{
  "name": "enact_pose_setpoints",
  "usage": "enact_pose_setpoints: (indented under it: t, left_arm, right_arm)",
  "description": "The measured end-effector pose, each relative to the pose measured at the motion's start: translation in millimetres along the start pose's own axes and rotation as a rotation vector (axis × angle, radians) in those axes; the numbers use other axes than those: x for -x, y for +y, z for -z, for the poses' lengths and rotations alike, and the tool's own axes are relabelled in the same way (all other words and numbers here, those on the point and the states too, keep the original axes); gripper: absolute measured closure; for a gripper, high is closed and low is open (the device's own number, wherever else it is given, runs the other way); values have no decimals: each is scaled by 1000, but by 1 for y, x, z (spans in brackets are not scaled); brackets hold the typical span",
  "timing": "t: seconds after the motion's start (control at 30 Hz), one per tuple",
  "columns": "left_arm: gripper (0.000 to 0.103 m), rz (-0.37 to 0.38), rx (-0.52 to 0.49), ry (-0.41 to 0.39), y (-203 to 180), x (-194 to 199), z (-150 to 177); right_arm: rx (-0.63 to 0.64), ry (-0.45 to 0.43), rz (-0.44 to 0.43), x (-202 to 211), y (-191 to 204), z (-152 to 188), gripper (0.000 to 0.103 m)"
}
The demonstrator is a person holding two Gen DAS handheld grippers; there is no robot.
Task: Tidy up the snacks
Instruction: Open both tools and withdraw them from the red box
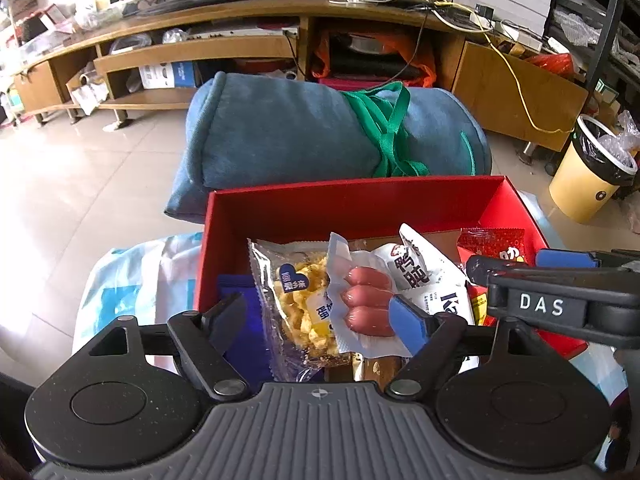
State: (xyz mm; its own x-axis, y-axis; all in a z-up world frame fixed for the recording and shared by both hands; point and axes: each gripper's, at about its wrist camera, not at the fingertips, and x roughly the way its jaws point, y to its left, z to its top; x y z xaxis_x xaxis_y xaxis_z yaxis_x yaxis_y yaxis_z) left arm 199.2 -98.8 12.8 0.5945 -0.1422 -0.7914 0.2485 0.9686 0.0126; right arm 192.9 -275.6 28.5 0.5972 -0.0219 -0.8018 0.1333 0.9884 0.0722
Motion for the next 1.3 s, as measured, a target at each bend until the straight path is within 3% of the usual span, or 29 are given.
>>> enact_pose_setpoints:
  t: [0.43, 0.87, 1.3]
  left_arm:
    - [17, -35, 5, -20, 8, 14, 9]
    - [15, -19, 4, -5, 12, 37, 41]
    - [13, 1, -13, -50, 7, 66, 63]
  right_arm:
    - [4, -21, 1, 29, 7, 10, 40]
    - [13, -3, -9, 67, 16, 53, 36]
    - [-20, -26, -39, 102, 15, 83, 36]
